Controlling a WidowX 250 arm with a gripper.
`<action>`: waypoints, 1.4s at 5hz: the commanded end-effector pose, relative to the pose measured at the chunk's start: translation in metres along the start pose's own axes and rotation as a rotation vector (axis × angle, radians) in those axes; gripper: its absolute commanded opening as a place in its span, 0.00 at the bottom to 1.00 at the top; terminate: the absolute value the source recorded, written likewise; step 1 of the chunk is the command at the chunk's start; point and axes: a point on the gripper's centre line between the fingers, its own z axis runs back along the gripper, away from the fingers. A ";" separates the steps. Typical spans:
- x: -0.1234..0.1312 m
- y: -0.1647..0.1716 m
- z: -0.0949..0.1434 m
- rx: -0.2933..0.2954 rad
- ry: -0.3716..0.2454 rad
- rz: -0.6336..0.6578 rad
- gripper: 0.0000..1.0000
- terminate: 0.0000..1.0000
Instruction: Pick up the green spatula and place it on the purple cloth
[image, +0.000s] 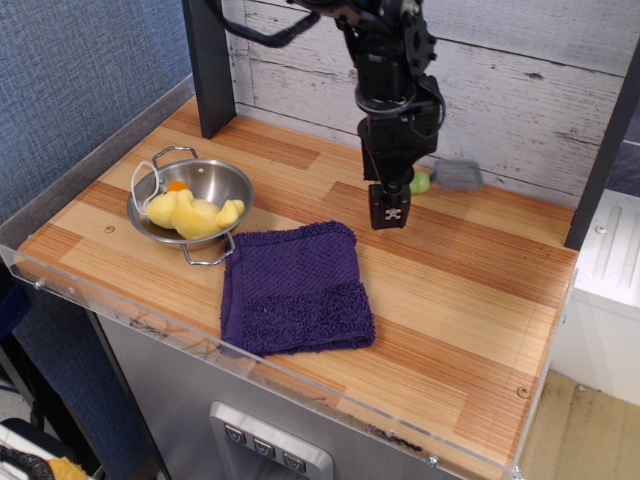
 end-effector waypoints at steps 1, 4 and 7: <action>0.016 0.023 -0.004 0.057 -0.010 0.012 1.00 0.00; 0.020 0.016 -0.011 0.058 -0.010 -0.004 0.00 0.00; 0.019 0.004 -0.008 0.063 -0.007 -0.078 0.00 0.00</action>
